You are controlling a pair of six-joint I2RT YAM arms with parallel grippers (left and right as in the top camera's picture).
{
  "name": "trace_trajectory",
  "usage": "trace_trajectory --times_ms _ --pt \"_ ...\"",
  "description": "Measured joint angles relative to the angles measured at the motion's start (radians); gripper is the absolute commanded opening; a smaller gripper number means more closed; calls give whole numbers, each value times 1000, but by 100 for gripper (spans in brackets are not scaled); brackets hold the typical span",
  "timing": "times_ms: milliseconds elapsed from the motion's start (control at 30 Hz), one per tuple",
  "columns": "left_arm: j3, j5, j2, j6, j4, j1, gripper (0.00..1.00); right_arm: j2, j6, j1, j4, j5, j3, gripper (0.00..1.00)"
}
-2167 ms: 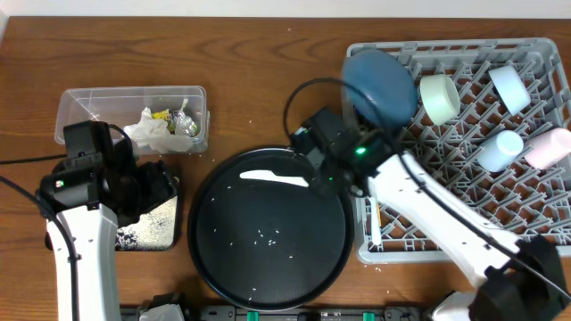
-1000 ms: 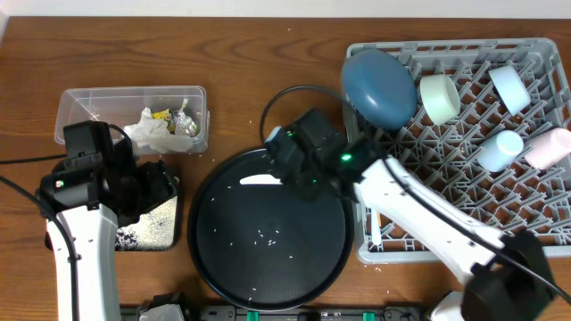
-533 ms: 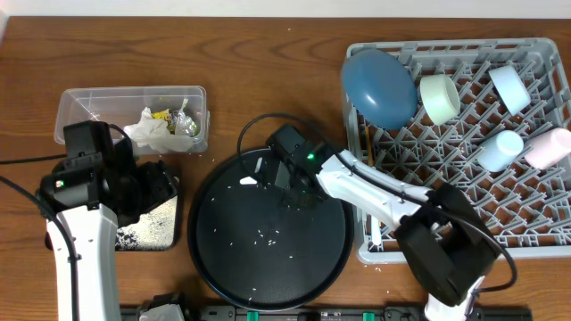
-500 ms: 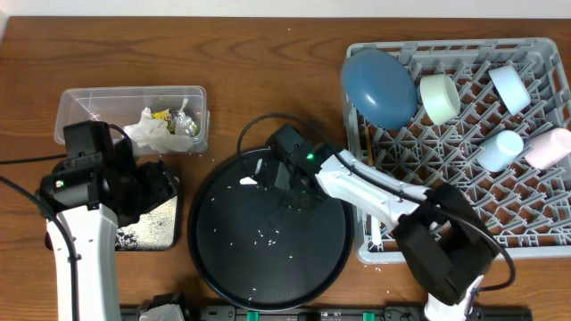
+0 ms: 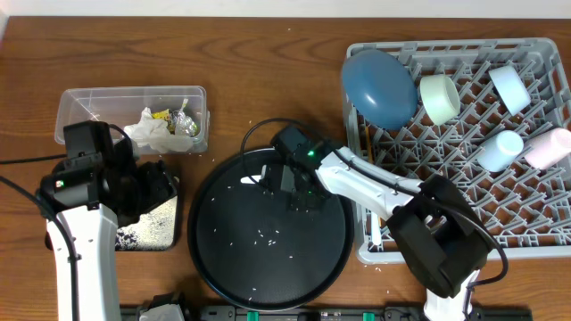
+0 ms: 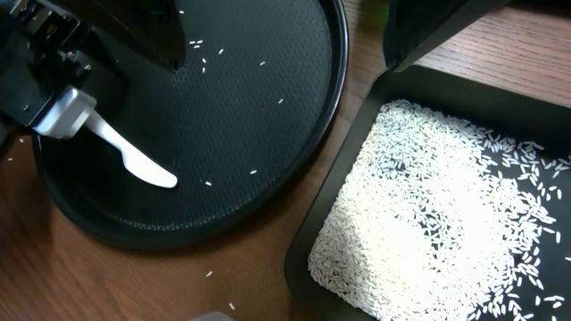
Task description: Sort waste into correct bins and load items into the dishwasher rack
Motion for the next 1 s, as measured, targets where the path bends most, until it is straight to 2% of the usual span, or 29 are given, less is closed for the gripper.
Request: trace_trajectory --times_ms 167,300,700,1000 --pt "0 0 0 0 0 0 72 0 6 -10 -20 2 0 54" --pt "0 0 0 0 0 0 72 0 20 -10 -86 16 8 47" --pt "0 0 0 0 0 0 72 0 79 -10 -109 16 10 56" --pt "0 0 0 0 0 0 72 2 135 -10 -61 23 10 49"
